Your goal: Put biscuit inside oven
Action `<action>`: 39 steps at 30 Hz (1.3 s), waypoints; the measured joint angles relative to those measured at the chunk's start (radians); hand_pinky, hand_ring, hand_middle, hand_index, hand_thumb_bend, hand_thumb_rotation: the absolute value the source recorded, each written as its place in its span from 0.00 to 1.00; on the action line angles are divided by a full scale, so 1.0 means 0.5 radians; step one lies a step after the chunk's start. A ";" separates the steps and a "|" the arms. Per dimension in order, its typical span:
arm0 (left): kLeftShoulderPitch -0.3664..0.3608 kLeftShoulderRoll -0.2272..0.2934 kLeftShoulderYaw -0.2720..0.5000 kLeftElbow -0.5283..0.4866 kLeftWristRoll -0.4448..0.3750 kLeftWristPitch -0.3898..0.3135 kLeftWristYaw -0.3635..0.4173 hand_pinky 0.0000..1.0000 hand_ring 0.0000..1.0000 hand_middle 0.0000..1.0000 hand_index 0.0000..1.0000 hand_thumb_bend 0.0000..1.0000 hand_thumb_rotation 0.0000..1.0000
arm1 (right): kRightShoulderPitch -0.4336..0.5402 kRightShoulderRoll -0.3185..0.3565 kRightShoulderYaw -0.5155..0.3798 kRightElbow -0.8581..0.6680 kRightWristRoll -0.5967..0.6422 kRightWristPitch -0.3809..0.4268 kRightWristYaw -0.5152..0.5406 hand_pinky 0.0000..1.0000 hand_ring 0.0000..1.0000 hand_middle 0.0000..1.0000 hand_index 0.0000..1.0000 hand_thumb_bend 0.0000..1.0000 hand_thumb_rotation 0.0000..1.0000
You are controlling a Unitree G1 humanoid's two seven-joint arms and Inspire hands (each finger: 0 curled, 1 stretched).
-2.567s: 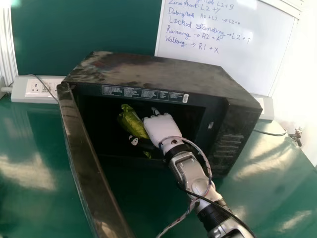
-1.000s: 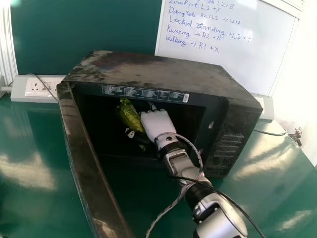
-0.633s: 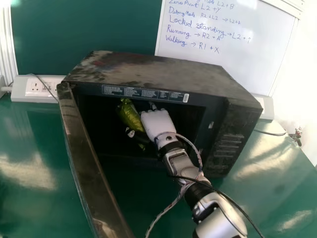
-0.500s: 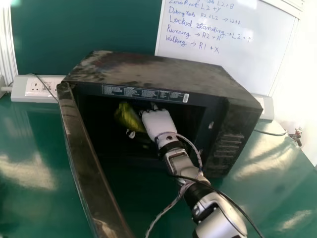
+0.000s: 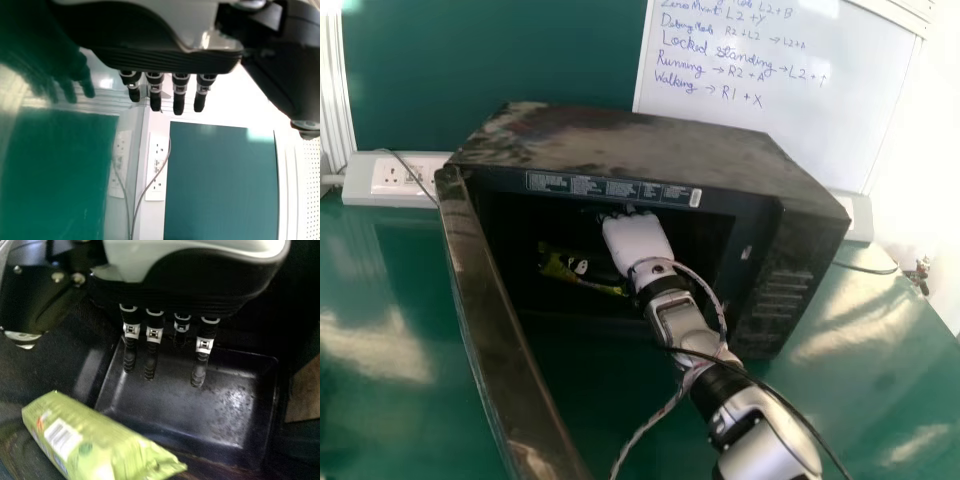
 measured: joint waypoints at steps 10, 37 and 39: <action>-0.001 -0.001 0.000 -0.002 0.003 -0.001 0.010 0.44 0.57 0.64 0.68 0.70 0.05 | 0.062 -0.061 -0.003 -0.135 0.032 0.019 0.033 0.66 0.74 0.78 0.77 0.93 0.73; 0.000 -0.010 -0.001 -0.005 0.001 -0.017 -0.016 0.44 0.58 0.66 0.70 0.70 0.08 | 0.678 -0.318 -0.149 -1.155 0.066 0.130 0.352 0.70 0.77 0.82 0.82 0.92 0.76; -0.001 -0.010 -0.001 -0.005 0.004 -0.019 -0.016 0.44 0.57 0.66 0.70 0.70 0.08 | 0.732 -0.338 -0.164 -1.251 0.064 0.140 0.392 0.72 0.77 0.83 0.83 0.91 0.77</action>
